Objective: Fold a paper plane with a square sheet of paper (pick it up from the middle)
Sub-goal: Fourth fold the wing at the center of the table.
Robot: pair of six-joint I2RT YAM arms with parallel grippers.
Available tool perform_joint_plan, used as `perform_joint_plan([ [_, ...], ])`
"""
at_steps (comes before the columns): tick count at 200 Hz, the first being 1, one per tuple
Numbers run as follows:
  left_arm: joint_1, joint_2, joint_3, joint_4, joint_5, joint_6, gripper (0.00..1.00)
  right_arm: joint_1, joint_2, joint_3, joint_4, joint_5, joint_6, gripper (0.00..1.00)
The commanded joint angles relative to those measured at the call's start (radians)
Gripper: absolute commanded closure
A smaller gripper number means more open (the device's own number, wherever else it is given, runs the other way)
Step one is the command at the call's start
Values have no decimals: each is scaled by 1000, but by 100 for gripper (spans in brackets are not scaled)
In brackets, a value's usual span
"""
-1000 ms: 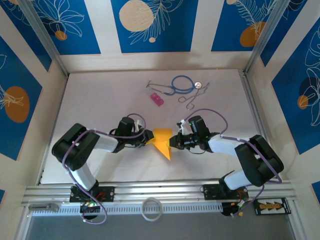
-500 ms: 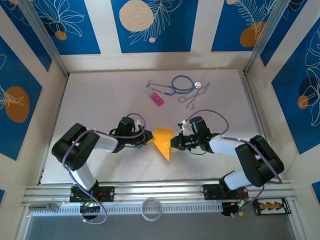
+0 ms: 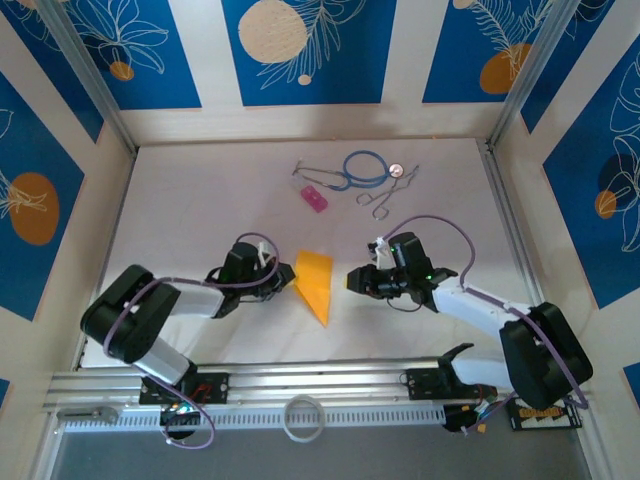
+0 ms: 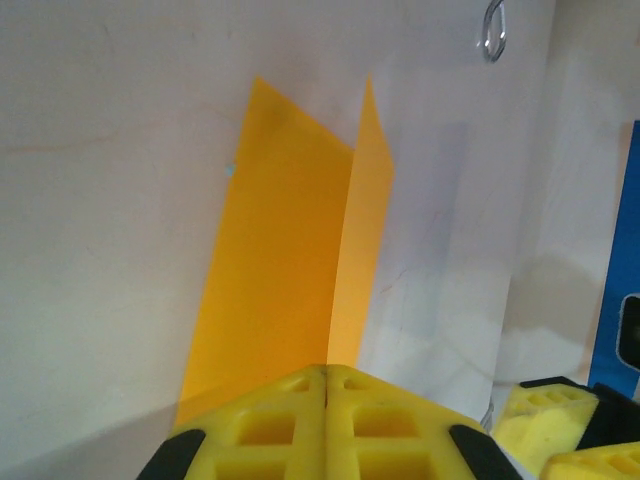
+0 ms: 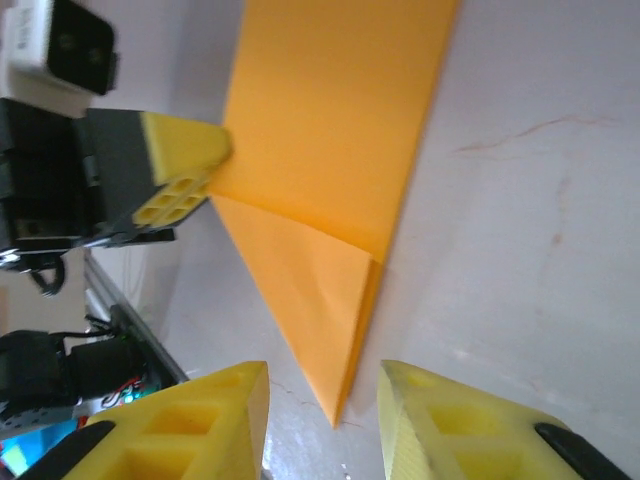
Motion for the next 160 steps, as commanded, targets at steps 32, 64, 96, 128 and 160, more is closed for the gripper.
perform_joint_plan([
  [32, -20, -141, -24, -151, -147, 7, 100, -43, -37, 35, -141, 89, -34, 68],
  [64, -22, -183, -52, -171, -169, -8, 100, -58, -121, 20, -119, 113, -16, 69],
  [96, -30, -225, -67, -189, -201, -29, 100, -27, -151, -15, -37, 116, -31, 69],
  [128, -51, -283, -63, -247, -265, -47, 100, 108, -154, -46, 18, 268, -111, 67],
  [160, -80, -323, -65, -280, -325, -72, 100, 285, -141, -62, 104, 446, -249, 66],
])
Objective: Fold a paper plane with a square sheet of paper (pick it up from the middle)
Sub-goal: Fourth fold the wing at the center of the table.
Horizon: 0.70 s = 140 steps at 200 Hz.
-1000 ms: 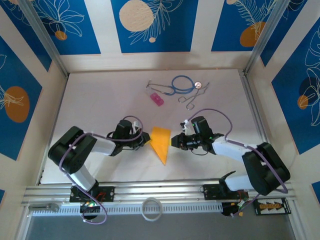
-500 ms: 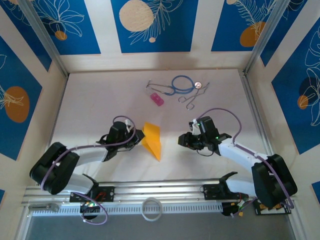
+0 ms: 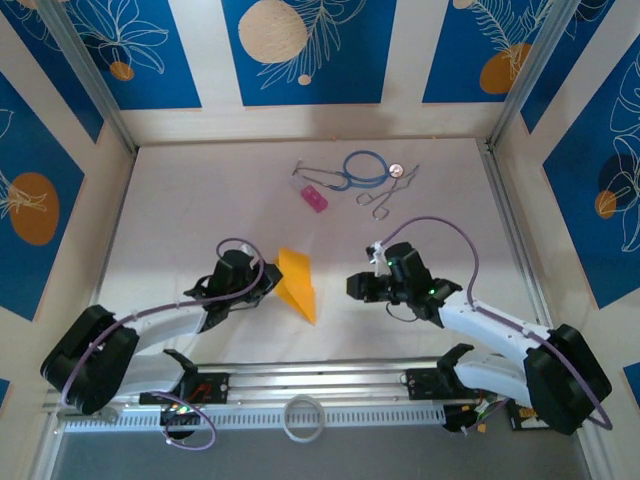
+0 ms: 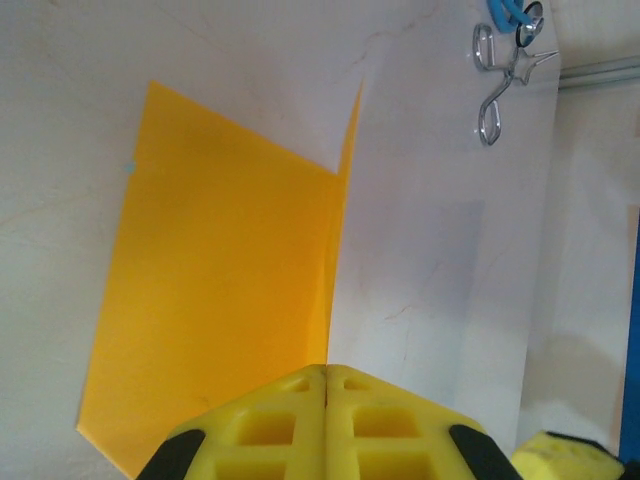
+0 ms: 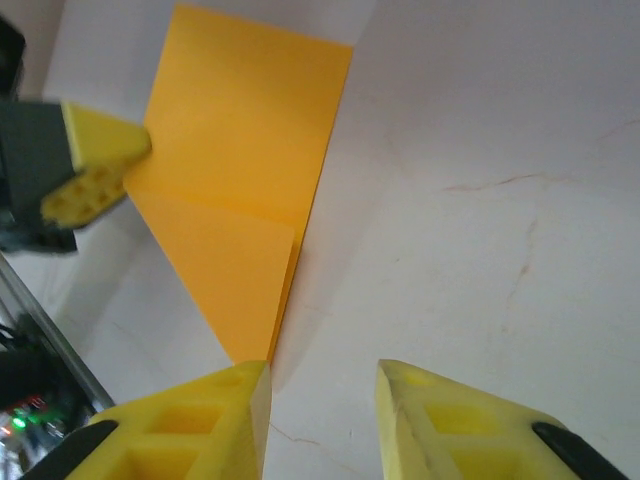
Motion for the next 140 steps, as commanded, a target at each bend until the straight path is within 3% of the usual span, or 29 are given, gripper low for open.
perform_joint_plan([
  [1, -26, -32, -8, -50, -77, -31, 100, 106, 7, -11, 89, 174, -141, 66],
  [31, -58, -43, -12, -59, -123, -64, 100, 239, 73, 13, 139, 312, -264, 65],
  [75, -93, -27, -4, -36, -168, -110, 100, 384, 227, 86, 191, 409, -355, 65],
  [120, -117, -6, 6, 2, -169, -123, 100, 479, 341, 153, 192, 578, -406, 65],
  [140, -125, -8, 2, 10, -179, -132, 100, 489, 376, 167, 208, 552, -433, 65],
])
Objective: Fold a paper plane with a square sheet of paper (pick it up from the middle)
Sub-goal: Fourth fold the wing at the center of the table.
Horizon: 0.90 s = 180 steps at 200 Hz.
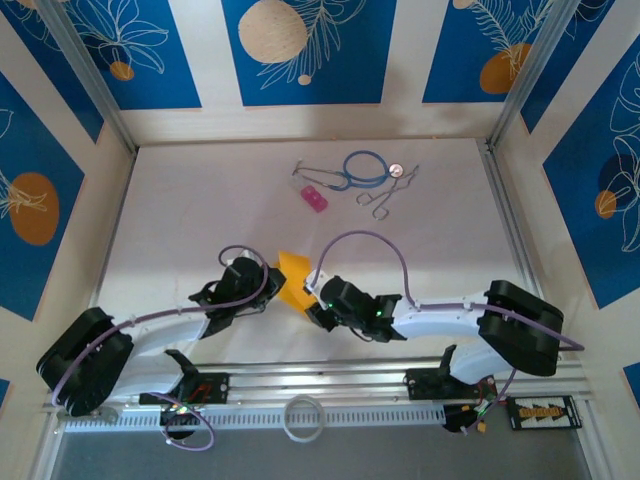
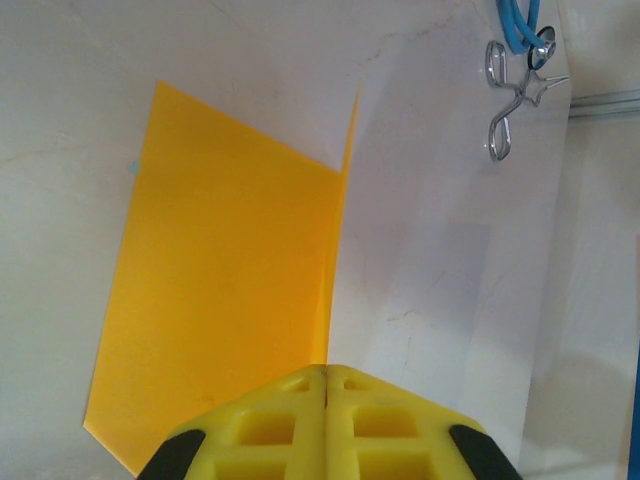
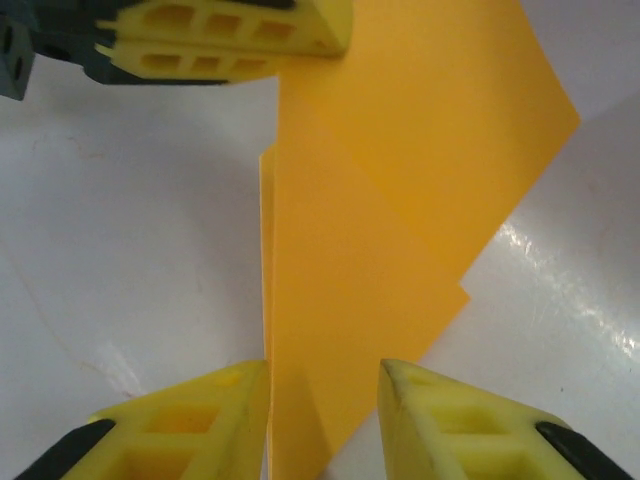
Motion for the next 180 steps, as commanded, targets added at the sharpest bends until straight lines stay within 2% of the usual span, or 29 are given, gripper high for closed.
perform_joint_plan([
  [1, -16, 4, 3, 35, -32, -24, 100, 18, 37, 36, 33, 63, -58, 65],
  [27, -19, 10, 6, 32, -32, -24, 100, 38, 87, 54, 34, 123, -60, 65],
  [134, -19, 19, 11, 36, -27, -30, 100, 59, 199, 112, 42, 205, -95, 65],
  [180, -19, 17, 18, 25, -26, -24, 100, 58, 197, 100, 43, 212, -86, 69],
])
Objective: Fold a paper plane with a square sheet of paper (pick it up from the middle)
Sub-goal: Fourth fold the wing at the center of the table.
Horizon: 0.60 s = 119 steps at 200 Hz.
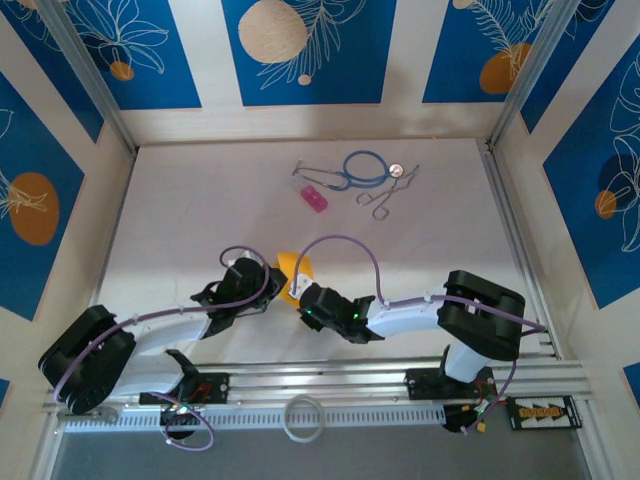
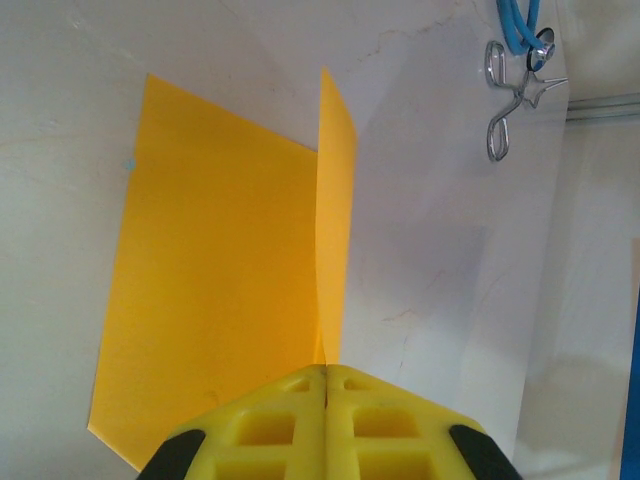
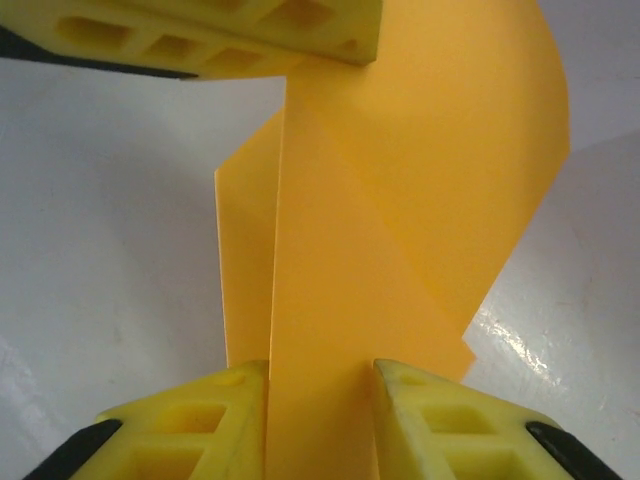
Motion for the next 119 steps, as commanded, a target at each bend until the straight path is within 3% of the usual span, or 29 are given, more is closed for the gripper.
perform_joint_plan([
  [1, -9, 5, 18, 10, -19, -7, 100, 6, 2, 7, 17, 30, -1, 70],
  [79, -9, 2, 29, -18, -21, 11, 100, -6, -14, -12, 13, 26, 42, 79],
  [102, -10, -9, 36, -44, -26, 25, 96, -11, -16, -15, 15, 18, 45, 84],
  [119, -10, -19, 43, -74, -36, 35, 86, -13, -15, -17, 19, 15, 52, 87],
])
